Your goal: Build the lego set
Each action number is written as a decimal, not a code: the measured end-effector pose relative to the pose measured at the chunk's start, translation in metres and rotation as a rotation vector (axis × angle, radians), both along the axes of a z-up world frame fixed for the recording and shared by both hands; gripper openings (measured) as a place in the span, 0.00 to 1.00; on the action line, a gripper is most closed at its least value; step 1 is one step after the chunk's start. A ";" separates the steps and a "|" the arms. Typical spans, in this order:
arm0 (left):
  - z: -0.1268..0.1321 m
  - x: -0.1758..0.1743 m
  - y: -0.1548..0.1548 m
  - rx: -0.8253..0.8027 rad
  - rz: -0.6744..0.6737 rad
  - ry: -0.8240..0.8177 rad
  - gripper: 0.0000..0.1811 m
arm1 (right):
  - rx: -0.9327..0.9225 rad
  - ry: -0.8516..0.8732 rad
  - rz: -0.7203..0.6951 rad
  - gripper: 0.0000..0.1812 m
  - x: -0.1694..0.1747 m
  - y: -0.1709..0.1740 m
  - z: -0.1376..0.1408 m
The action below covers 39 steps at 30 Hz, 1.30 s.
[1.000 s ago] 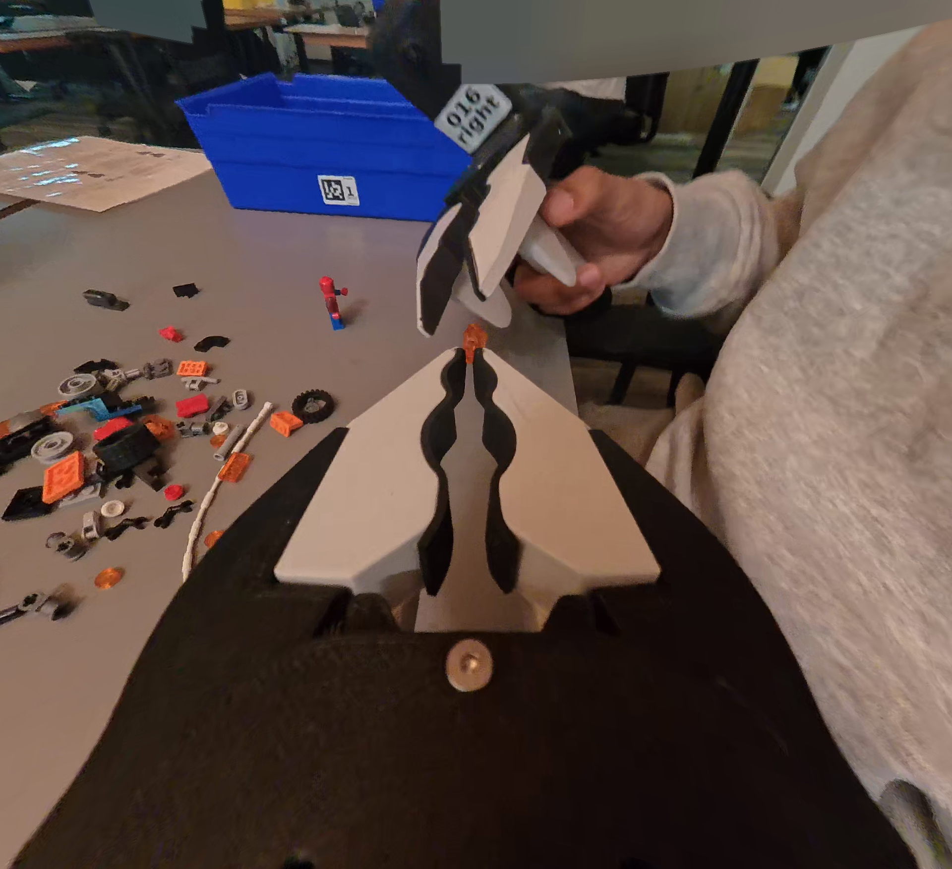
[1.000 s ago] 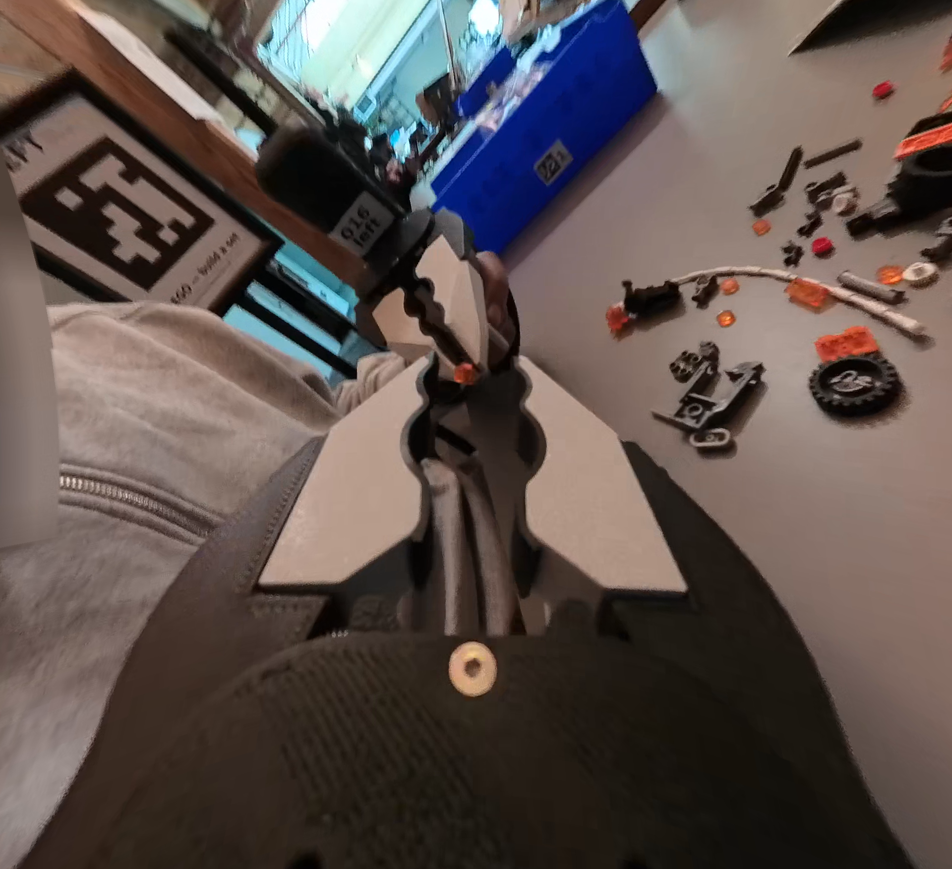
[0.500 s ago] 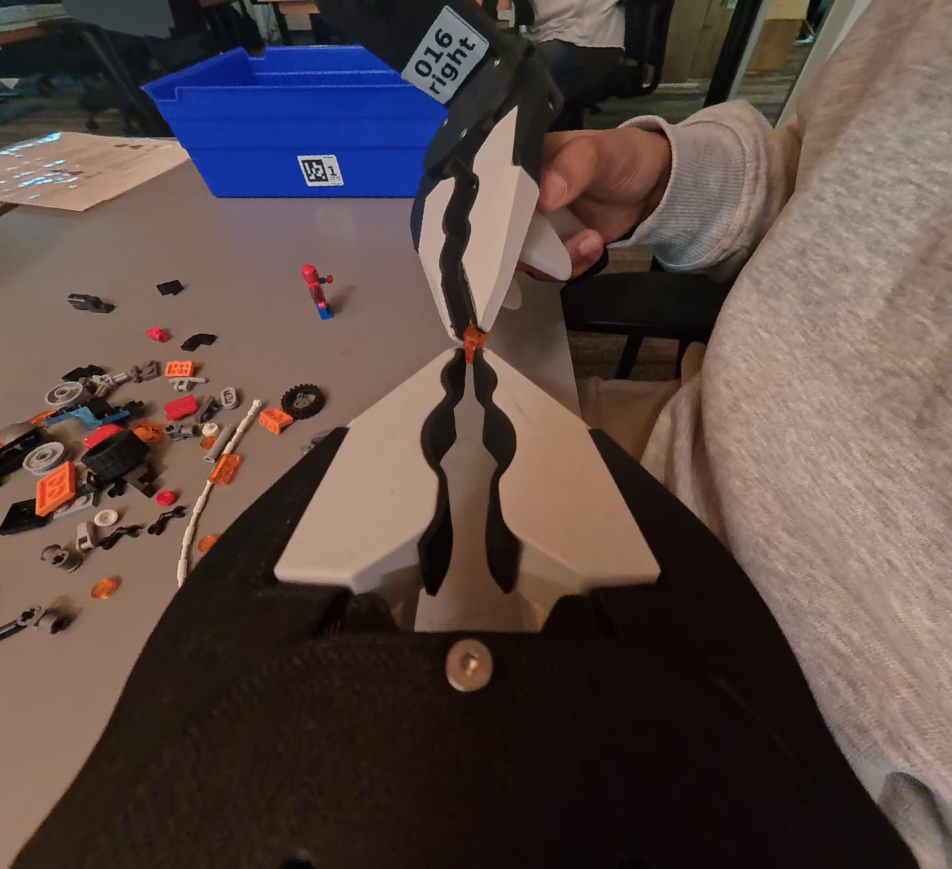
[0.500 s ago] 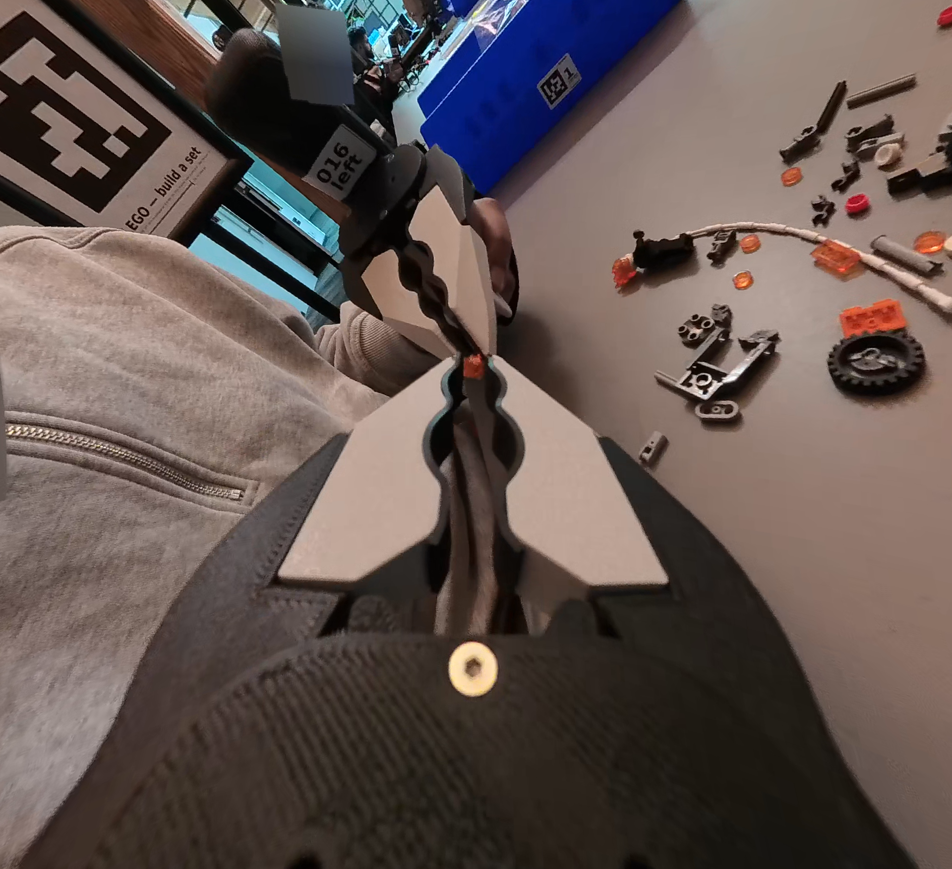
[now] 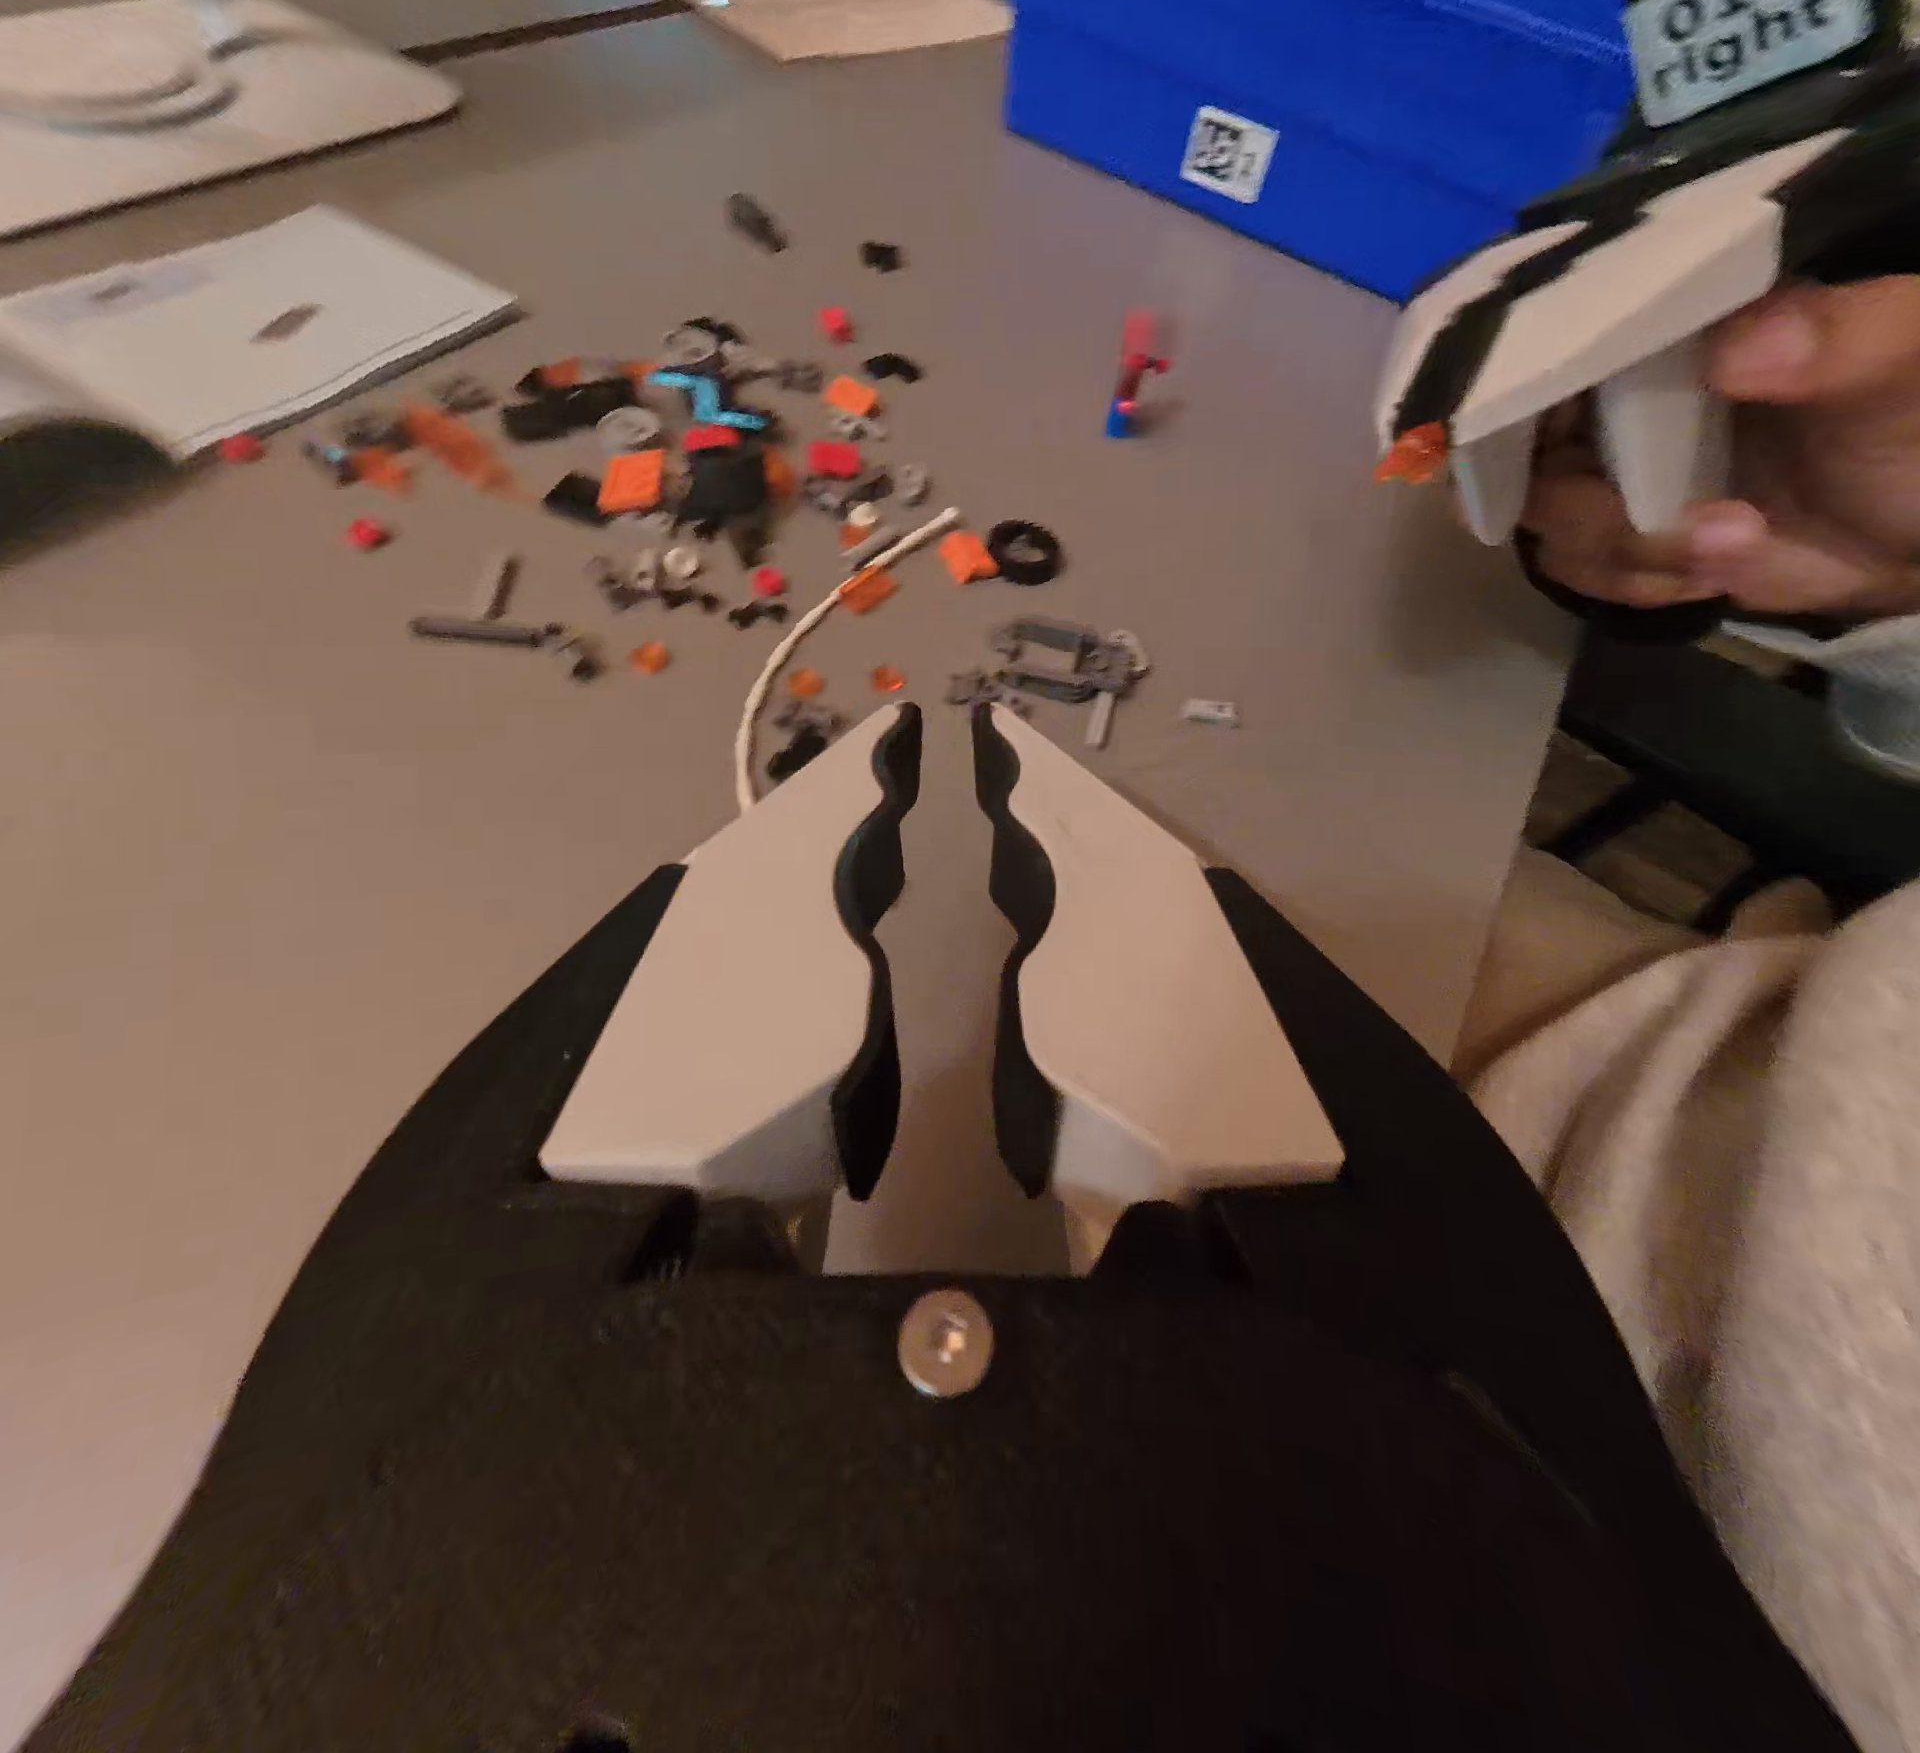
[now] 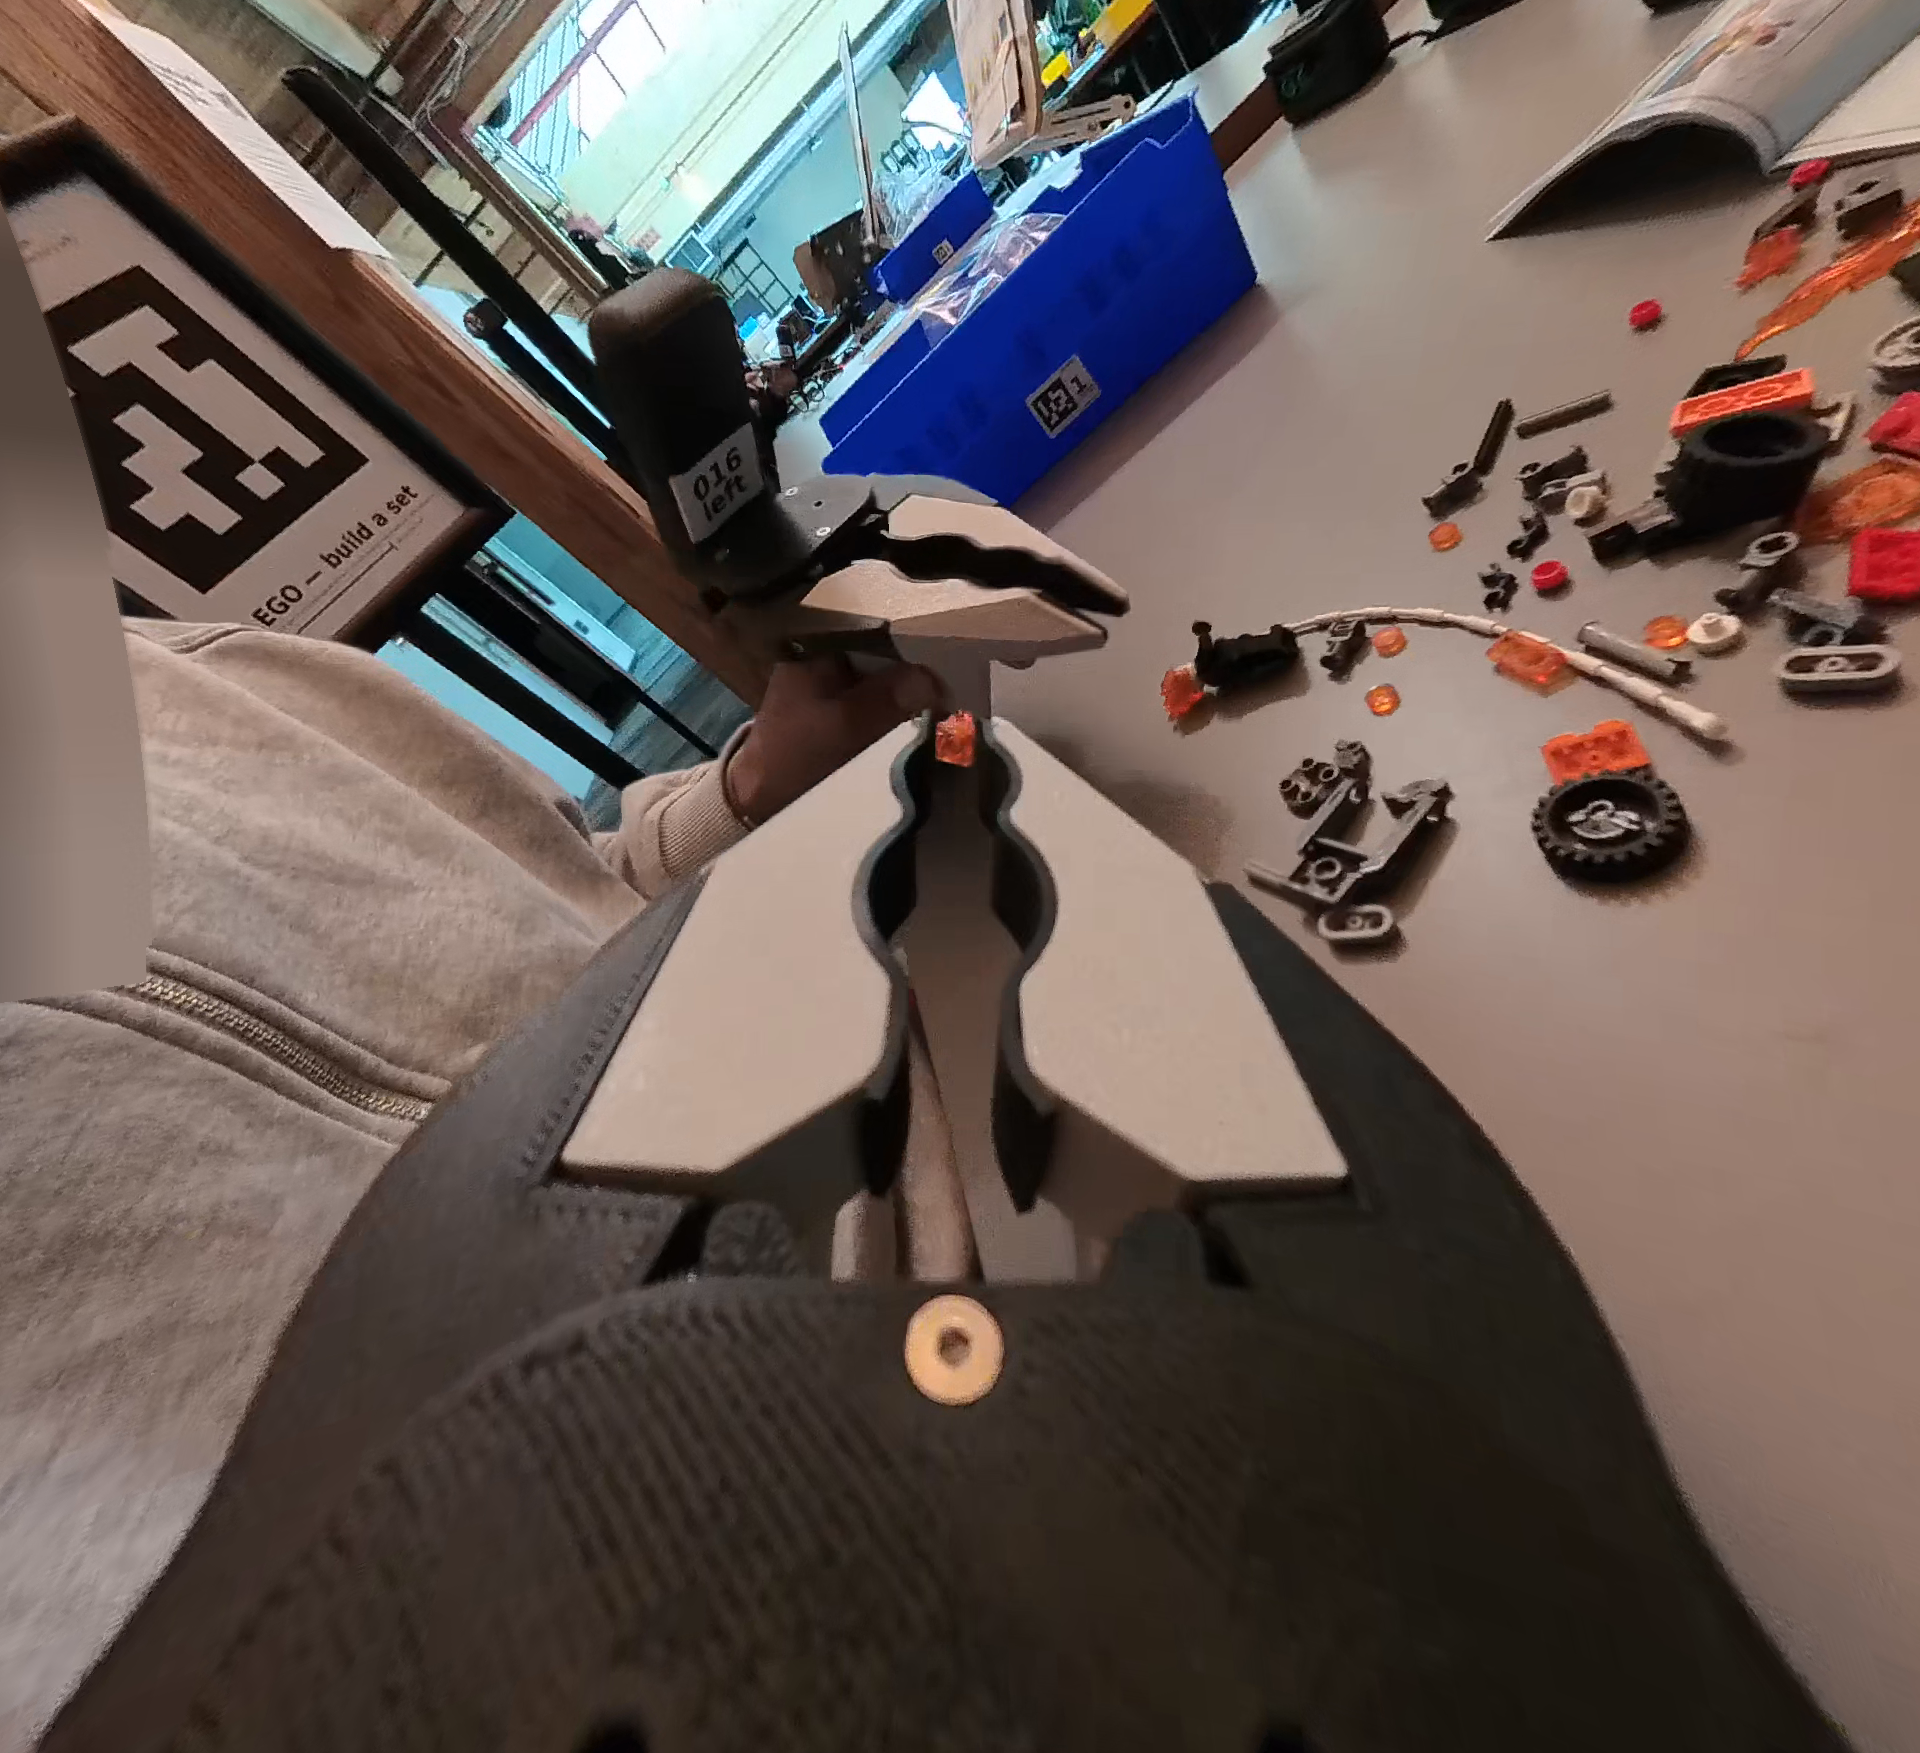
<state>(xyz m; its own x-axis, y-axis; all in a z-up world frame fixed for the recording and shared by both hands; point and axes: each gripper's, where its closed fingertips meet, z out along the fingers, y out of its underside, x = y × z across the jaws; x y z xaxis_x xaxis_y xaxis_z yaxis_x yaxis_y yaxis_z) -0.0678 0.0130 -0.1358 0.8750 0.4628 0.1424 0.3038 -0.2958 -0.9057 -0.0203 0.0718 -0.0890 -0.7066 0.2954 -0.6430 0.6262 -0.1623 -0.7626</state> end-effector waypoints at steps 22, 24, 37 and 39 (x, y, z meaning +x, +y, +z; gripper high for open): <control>-0.051 0.001 0.000 -0.339 0.010 -0.092 0.06 | 0.023 0.027 0.006 0.03 0.005 -0.005 -0.004; -0.052 0.017 0.007 -0.342 -0.095 -0.080 0.07 | 0.023 0.027 0.003 0.03 0.005 -0.004 -0.003; -0.050 0.062 0.002 -0.342 -0.350 -0.035 0.07 | 0.069 -0.031 0.062 0.03 0.012 -0.014 -0.019; -0.051 0.052 -0.004 -0.352 -0.296 -0.030 0.07 | 0.079 -0.038 0.073 0.03 0.012 -0.017 -0.022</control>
<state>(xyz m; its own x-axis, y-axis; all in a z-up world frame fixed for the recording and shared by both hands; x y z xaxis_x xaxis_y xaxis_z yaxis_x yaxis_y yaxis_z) -0.0159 0.0091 -0.1868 0.9747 0.2182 0.0480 0.1840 -0.6621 -0.7265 -0.0082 0.0546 -0.1112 -0.7036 0.2945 -0.6467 0.6630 -0.0553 -0.7466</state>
